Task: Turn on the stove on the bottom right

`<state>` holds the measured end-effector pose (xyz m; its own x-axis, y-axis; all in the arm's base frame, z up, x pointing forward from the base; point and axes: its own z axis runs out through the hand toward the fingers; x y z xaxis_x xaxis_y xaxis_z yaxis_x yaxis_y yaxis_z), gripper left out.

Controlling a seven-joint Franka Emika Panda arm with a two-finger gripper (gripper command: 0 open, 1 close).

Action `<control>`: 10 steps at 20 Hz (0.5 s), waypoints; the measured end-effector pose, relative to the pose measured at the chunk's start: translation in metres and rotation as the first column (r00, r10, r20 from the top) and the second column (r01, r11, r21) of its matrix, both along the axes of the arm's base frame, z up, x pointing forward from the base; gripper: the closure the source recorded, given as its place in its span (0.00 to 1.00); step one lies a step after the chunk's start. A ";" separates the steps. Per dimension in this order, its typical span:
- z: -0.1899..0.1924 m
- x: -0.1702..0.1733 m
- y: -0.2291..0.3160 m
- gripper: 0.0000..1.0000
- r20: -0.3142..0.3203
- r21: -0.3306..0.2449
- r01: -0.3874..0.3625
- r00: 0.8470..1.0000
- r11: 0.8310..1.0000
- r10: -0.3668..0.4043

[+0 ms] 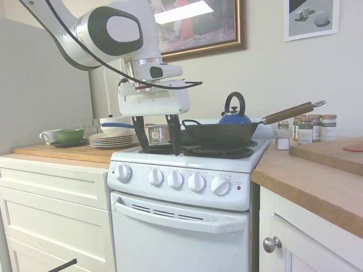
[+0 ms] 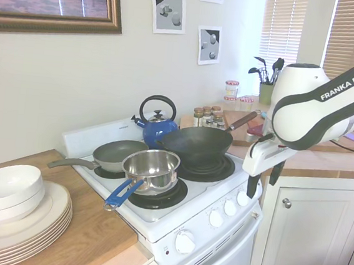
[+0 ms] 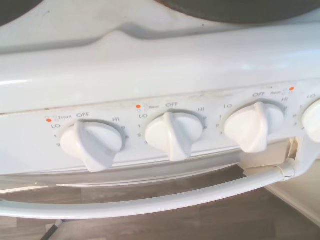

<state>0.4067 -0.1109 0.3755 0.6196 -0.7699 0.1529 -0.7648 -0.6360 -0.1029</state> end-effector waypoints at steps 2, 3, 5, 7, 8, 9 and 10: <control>0.000 0.000 0.000 0.00 0.001 0.004 -0.001 1.000 1.000 0.001; 0.000 0.000 0.000 0.00 0.001 0.005 -0.001 1.000 1.000 0.001; 0.000 0.000 0.000 0.00 0.000 0.007 0.000 1.000 1.000 0.000; 0.000 -0.001 -0.001 0.00 -0.001 0.009 0.000 1.000 1.000 0.000; 0.000 -0.001 -0.001 0.00 -0.001 0.010 0.001 1.000 1.000 -0.001; 0.000 -0.001 -0.001 0.00 -0.001 0.011 0.001 1.000 1.000 -0.001; 0.001 -0.001 -0.002 0.00 -0.001 0.012 0.001 1.000 1.000 -0.001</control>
<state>0.4058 -0.1128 0.3760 0.6192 -0.7721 0.1431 -0.7653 -0.6342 -0.1102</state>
